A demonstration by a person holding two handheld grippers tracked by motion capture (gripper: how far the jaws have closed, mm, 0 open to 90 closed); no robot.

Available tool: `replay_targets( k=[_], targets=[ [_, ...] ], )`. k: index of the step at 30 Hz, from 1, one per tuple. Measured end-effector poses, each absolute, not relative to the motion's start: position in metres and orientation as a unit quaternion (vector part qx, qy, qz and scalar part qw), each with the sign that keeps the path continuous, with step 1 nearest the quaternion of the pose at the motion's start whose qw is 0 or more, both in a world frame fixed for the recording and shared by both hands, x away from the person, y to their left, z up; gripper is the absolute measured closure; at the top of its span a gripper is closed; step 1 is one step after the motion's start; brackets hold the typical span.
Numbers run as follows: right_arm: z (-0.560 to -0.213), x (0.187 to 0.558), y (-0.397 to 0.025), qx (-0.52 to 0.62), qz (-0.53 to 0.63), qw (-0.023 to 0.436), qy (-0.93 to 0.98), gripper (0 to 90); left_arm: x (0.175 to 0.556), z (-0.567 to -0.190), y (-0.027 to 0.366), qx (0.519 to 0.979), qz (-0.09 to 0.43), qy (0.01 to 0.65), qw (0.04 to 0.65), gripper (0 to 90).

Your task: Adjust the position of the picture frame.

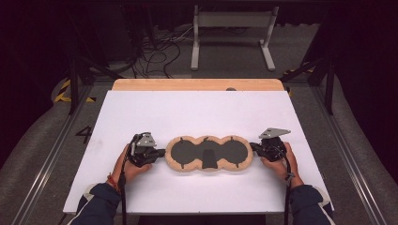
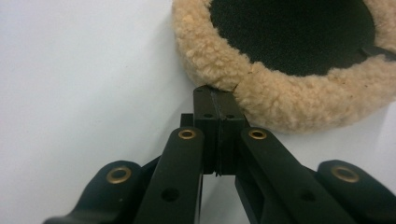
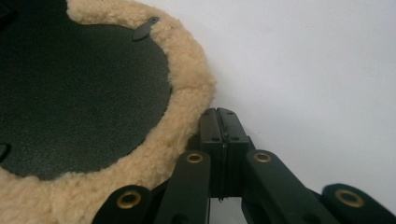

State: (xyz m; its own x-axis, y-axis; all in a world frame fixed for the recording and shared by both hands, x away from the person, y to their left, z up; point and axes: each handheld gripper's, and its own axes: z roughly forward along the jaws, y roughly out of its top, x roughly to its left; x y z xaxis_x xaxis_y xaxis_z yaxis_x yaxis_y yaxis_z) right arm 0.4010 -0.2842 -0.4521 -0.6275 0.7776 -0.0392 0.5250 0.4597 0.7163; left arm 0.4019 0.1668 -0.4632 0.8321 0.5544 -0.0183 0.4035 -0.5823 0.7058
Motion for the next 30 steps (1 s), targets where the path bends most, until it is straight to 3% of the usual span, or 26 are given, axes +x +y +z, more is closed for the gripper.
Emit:
replay_targets(
  k=[8, 14, 30],
  targets=[
    [-0.448, 0.400, -0.288, 0.389, 0.344, 0.196, 0.832, 82.9, 0.395, -0.459, 0.174, 0.887, 0.127, 0.257, 0.361, 78.0],
    [-0.439, 0.392, -0.290, 0.392, 0.364, 0.194, 0.822, 76.2, 0.384, -0.451, 0.186, 0.873, 0.137, 0.256, 0.392, 69.2],
    [-0.424, 0.362, -0.284, 0.375, 0.404, 0.171, 0.817, 54.3, 0.344, -0.447, 0.206, 0.862, 0.160, 0.257, 0.407, 45.2]
  ],
)
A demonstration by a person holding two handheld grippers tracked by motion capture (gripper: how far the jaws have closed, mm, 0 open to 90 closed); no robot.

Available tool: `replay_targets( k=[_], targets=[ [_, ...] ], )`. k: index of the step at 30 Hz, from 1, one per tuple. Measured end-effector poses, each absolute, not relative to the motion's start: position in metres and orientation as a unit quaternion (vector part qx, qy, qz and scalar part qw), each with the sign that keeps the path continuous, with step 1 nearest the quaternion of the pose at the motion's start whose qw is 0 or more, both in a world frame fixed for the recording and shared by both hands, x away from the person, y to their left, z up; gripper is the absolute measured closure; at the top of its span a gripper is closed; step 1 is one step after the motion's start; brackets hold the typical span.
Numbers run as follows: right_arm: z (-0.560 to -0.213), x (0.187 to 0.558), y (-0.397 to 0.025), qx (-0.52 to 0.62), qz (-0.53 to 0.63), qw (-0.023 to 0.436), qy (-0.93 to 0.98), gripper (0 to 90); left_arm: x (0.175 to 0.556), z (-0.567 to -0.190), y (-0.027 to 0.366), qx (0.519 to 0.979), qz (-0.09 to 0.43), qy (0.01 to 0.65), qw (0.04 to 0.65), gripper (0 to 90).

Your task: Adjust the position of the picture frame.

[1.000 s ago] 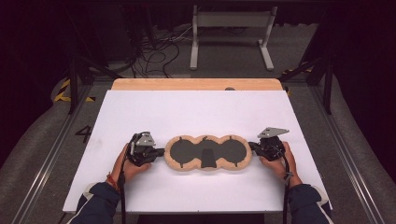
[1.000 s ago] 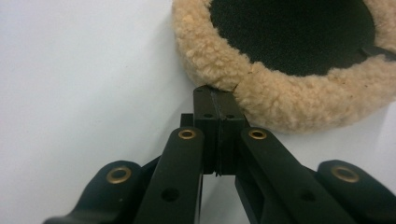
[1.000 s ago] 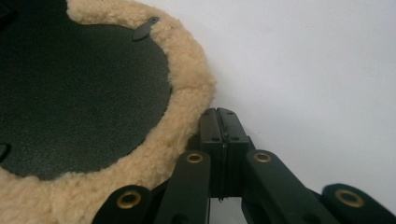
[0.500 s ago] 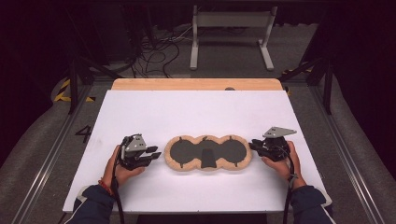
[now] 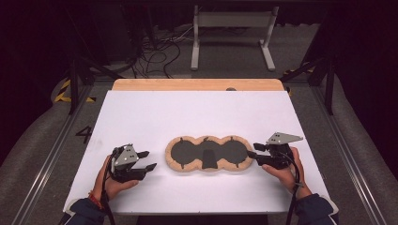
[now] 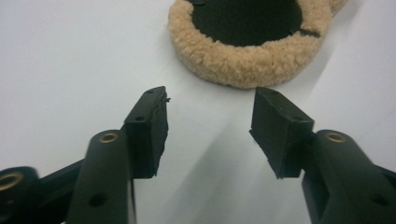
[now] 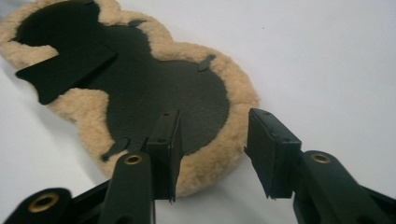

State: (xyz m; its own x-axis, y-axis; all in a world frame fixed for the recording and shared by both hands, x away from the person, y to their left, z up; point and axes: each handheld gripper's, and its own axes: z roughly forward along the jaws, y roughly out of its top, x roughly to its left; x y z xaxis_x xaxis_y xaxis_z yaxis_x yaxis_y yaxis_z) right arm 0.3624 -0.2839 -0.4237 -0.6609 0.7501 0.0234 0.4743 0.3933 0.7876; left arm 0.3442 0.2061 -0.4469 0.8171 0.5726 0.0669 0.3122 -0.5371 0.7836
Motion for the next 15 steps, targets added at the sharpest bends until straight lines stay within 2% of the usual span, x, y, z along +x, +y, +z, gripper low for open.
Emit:
replay_targets(
  k=[4, 9, 13, 15],
  targets=[
    [-0.422, 0.358, -0.280, 0.369, 0.407, 0.169, 0.818, 49.3, 0.338, -0.449, 0.210, 0.860, 0.167, 0.264, 0.403, 39.6],
    [-0.417, 0.347, -0.273, 0.355, 0.410, 0.168, 0.823, 42.0, 0.330, -0.452, 0.216, 0.859, 0.162, 0.279, 0.399, 22.3],
    [-0.416, 0.342, -0.268, 0.350, 0.410, 0.160, 0.827, 41.9, 0.325, -0.455, 0.220, 0.855, 0.164, 0.288, 0.400, 14.2],
    [-0.416, 0.338, -0.264, 0.343, 0.411, 0.152, 0.831, 41.9, 0.322, -0.457, 0.226, 0.849, 0.163, 0.299, 0.404, 13.0]
  ],
)
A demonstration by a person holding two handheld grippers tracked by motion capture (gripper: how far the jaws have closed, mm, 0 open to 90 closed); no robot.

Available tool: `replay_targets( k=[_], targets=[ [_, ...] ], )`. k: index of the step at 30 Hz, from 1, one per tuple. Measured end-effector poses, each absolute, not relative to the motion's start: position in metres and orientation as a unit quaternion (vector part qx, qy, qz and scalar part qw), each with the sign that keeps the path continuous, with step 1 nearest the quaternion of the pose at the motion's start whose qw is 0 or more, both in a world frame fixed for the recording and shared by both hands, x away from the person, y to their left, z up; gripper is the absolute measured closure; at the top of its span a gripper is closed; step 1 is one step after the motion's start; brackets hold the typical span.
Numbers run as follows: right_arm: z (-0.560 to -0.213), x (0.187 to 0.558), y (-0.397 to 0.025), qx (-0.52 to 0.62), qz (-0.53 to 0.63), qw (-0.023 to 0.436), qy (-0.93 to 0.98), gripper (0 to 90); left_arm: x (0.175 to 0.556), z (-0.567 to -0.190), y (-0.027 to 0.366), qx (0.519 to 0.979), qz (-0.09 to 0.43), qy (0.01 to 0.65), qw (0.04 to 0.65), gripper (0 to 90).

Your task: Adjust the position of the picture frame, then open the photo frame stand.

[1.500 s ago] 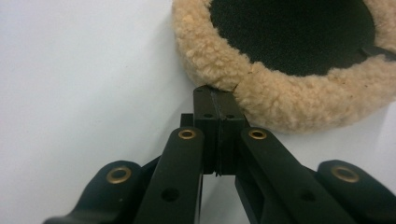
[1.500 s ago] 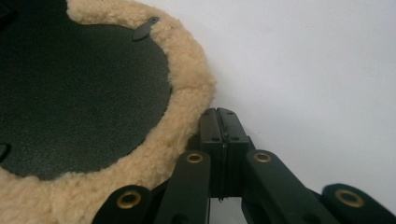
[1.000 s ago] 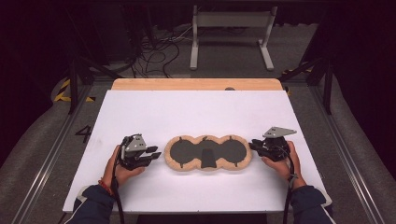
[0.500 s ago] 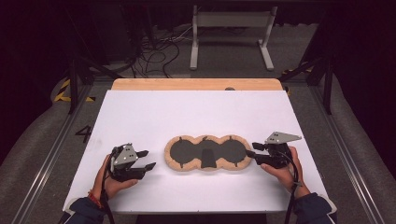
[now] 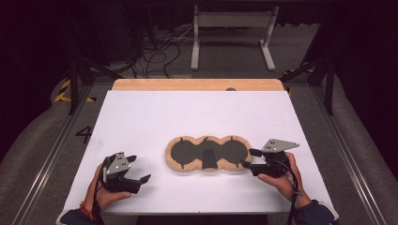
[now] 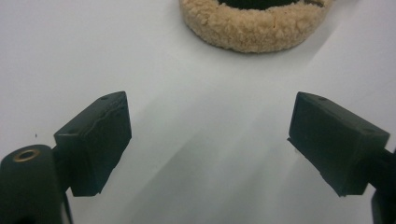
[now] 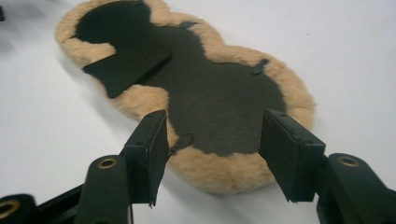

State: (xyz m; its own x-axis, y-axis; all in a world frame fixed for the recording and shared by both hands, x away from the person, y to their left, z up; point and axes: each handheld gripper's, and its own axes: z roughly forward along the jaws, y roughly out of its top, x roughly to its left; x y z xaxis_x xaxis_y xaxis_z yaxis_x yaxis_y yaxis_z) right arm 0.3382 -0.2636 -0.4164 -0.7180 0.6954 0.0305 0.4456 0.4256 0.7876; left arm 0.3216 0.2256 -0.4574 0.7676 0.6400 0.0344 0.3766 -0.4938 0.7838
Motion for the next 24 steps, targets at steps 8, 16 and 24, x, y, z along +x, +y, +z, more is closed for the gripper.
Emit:
replay_targets(
  k=[8, 16, 24],
  targets=[
    [-0.417, 0.333, -0.247, 0.323, 0.416, 0.125, 0.841, 46.9, 0.319, -0.461, 0.232, 0.841, 0.157, 0.312, 0.413, 10.4],
    [-0.421, 0.327, -0.231, 0.294, 0.414, 0.101, 0.856, 54.3, 0.321, -0.464, 0.231, 0.848, 0.157, 0.305, 0.405, 10.3],
    [-0.432, 0.329, -0.215, 0.291, 0.409, 0.063, 0.862, 56.2, 0.320, -0.464, 0.230, 0.846, 0.154, 0.303, 0.410, 12.1]
  ],
)
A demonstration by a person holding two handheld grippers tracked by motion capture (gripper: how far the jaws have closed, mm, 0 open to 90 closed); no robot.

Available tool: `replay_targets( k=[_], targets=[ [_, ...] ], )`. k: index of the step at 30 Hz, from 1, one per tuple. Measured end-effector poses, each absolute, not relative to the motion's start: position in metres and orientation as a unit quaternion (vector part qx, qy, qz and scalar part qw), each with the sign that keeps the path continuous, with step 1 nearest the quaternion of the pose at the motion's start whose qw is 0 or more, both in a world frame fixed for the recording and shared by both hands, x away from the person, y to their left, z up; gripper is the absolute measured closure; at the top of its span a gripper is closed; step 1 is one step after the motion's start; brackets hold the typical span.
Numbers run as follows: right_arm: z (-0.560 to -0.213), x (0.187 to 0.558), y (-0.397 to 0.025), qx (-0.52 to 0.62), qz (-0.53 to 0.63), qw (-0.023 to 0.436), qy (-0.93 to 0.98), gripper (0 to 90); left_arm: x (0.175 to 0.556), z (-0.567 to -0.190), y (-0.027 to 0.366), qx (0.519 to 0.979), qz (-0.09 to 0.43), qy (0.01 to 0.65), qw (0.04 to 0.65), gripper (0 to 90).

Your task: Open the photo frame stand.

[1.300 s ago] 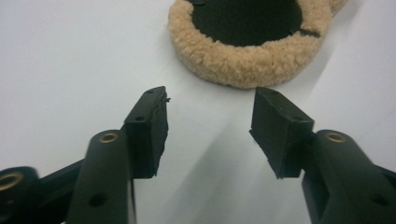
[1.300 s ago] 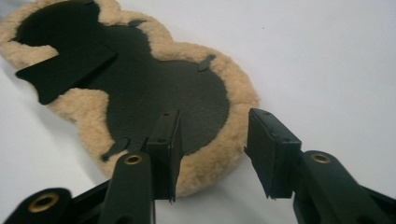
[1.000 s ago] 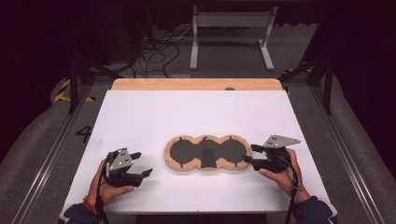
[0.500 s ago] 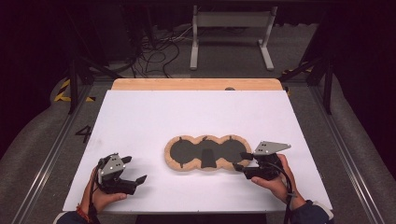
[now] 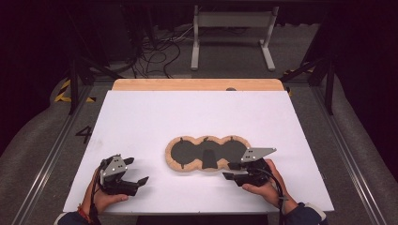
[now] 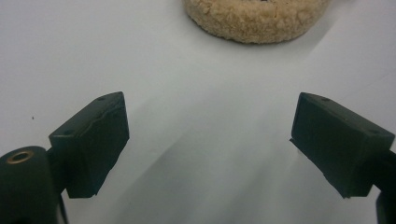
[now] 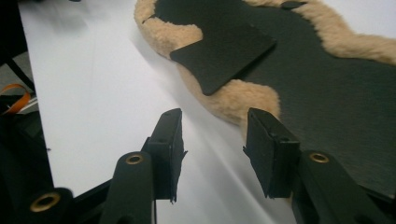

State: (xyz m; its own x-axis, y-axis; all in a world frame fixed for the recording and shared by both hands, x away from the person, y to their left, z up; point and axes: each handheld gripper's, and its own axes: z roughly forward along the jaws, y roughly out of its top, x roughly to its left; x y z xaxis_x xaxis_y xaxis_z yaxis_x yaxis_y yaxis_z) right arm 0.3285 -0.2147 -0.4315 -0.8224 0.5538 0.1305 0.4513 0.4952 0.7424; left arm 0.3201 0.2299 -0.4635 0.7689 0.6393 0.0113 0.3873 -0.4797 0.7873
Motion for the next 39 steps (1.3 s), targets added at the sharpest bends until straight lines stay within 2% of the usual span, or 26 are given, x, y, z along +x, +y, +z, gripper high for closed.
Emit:
replay_targets(
  k=[6, 10, 16, 33, 36, 39],
  targets=[
    [-0.441, 0.334, -0.201, 0.293, 0.399, 0.035, 0.868, 54.6, 0.322, -0.465, 0.229, 0.849, 0.154, 0.305, 0.403, 12.0],
    [-0.448, 0.338, -0.194, 0.312, 0.389, 0.005, 0.867, 49.1, 0.322, -0.465, 0.225, 0.852, 0.156, 0.302, 0.397, 11.5],
    [-0.450, 0.348, -0.196, 0.348, 0.418, -0.060, 0.837, 46.0, 0.321, -0.464, 0.221, 0.853, 0.159, 0.298, 0.397, 11.3],
    [-0.443, 0.352, -0.193, 0.379, 0.443, -0.094, 0.807, 41.6, 0.323, -0.465, 0.215, 0.853, 0.161, 0.302, 0.394, 11.6],
    [-0.441, 0.358, -0.196, 0.397, 0.452, -0.112, 0.791, 40.9, 0.325, -0.464, 0.213, 0.851, 0.159, 0.305, 0.398, 11.7],
    [-0.442, 0.369, -0.197, 0.430, 0.464, -0.150, 0.760, 40.6, 0.330, -0.463, 0.207, 0.851, 0.156, 0.301, 0.402, 11.9]
  ],
)
